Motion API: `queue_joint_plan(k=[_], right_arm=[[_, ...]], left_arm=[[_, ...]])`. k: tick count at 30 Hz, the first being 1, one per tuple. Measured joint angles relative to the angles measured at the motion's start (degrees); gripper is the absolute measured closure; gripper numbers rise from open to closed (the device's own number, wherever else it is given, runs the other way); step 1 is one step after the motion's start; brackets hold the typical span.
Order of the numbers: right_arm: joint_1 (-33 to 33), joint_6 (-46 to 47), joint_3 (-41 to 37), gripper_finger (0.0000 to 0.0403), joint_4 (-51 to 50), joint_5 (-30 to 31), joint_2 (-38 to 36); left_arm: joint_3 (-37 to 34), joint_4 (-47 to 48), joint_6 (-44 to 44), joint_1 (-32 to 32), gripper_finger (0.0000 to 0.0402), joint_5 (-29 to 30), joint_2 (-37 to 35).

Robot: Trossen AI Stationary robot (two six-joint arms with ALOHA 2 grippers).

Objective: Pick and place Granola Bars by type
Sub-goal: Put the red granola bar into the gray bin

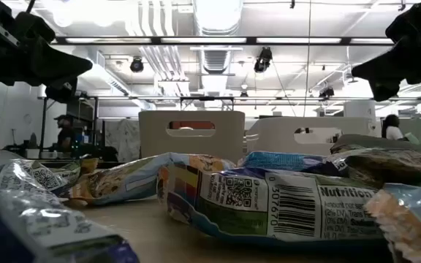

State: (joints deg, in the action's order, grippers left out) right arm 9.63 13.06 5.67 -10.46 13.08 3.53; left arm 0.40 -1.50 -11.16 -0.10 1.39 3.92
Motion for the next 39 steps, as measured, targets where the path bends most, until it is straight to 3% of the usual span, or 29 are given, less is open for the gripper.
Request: queue_joint_plan(k=[22, 39], right_arm=[[-0.02, 0.8, 0.0, 0.039, 0.61, 0.02, 0.0], [-0.02, 5.41, 0.0, 0.039, 14.87, 0.73, 0.0]], left_arm=[[0.0, -1.22, -10.16, 0.02, 0.0401, 0.69, 0.01], [5.07, -3.12, -11.83, 0.02, 0.0401, 3.51, 0.02]])
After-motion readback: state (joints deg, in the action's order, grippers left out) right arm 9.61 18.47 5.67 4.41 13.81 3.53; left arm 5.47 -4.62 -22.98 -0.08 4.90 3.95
